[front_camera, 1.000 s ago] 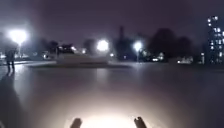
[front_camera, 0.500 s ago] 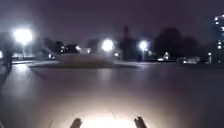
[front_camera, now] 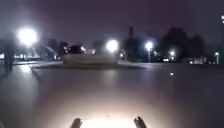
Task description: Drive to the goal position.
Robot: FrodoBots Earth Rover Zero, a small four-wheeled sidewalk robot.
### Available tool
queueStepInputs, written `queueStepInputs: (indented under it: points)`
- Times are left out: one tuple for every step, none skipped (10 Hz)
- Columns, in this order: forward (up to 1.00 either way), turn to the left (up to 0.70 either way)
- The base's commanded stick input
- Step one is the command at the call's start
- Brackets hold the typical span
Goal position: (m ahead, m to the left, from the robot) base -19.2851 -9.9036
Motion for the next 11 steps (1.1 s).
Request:
queueStepInputs:
  points:
    - [1.0, 0.21]
    - [1.0, 0.4]
    - [1.0, 0.18]
    - [1.0, 0.07]
    - [1.0, 0.05]
    - [1.0, 0.03]
    - [1.0, 0.0]
    - [1.0, 0.32]
    - [1.0, 0.4]
    - [1.0, 0.4]
    - [1.0, 0.26]
